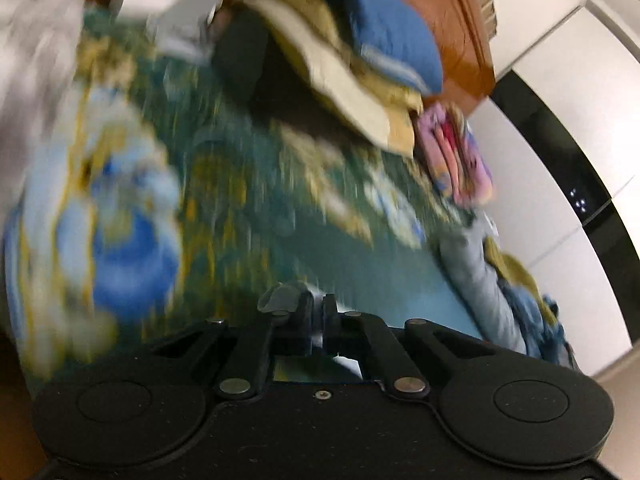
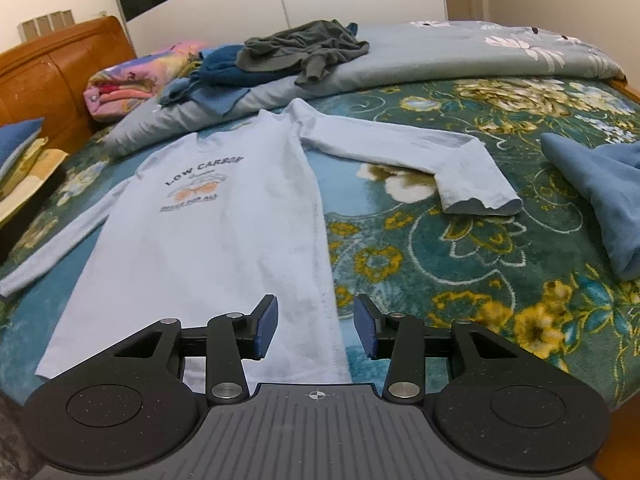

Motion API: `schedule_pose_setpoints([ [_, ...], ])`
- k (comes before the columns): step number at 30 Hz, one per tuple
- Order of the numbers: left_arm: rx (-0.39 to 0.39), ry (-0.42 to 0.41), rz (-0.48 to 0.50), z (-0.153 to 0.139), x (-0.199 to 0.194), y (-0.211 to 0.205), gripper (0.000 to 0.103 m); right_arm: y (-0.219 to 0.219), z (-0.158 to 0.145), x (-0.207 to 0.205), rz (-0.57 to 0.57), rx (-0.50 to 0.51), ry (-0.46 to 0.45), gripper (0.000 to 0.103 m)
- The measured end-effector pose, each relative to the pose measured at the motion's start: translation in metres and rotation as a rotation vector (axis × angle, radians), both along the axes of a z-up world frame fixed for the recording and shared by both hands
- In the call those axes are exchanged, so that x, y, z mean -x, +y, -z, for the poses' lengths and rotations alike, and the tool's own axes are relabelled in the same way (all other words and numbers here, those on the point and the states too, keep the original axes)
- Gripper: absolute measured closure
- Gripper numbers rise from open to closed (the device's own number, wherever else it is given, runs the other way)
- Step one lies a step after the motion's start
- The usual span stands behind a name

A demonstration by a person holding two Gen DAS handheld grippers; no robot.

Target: Fold clothes

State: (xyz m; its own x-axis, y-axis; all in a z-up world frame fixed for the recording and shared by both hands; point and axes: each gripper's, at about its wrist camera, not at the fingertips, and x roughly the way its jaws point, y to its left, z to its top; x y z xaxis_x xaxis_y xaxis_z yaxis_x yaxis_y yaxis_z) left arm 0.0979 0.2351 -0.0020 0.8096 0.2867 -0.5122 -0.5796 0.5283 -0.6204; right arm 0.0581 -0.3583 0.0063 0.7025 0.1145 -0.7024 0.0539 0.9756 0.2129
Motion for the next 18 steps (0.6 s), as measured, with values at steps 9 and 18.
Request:
schedule_pose_setpoints([
  [9, -0.205, -0.022, 0.079, -0.043, -0.032, -0.01, 0.103, 0.003, 0.011, -0.016, -0.002, -0.016, 0.019, 0.064],
  [18, -0.127, 0.02, 0.063, -0.03, -0.027, -0.037, 0.092, 0.004, 0.012, -0.031, -0.011, -0.02, 0.013, 0.062],
])
